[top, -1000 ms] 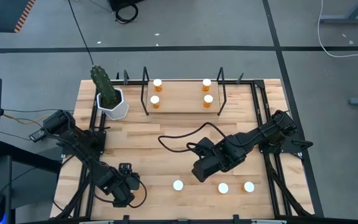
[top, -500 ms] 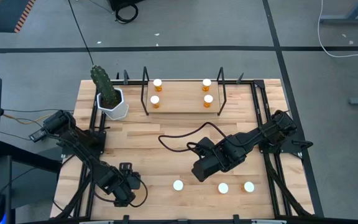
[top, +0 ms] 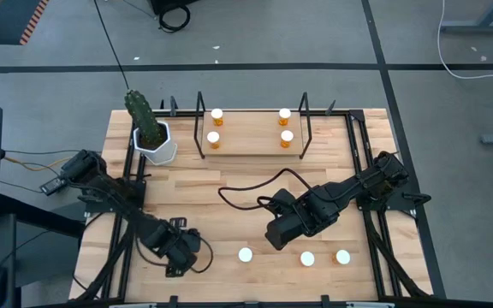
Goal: Pick and place medicine bottles onto shelf by color
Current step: Put the orange pill bottle on the shelf
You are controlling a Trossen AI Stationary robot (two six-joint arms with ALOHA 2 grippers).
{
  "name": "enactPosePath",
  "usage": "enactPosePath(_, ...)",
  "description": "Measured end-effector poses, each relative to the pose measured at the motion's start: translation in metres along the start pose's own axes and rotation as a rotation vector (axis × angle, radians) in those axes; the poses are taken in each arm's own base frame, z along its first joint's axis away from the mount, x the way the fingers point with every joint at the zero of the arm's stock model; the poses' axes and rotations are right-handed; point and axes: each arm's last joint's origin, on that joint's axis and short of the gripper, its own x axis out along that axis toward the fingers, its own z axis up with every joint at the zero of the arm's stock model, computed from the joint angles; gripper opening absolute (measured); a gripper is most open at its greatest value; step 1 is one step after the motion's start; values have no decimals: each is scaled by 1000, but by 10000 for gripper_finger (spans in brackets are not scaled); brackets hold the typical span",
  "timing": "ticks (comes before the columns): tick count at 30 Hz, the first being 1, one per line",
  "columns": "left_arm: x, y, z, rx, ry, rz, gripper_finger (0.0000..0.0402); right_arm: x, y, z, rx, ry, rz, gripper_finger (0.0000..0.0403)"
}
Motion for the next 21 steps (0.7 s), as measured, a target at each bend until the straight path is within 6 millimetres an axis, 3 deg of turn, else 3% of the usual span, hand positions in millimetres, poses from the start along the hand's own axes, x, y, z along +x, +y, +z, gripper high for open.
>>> enactPosePath(6,-10,30,25,23,56,26,229,-2,-5,-3,-57,58,-22,264)
enactPosePath(9,-22,46,43,60,52,33,220,-11,-9,-4,-50,59,4,264)
enactPosePath(15,-53,89,86,79,-45,32,206,-45,-28,-7,13,13,88,264)
enactPosePath(21,-87,150,116,12,-136,92,228,-82,-58,-3,83,-126,164,264)
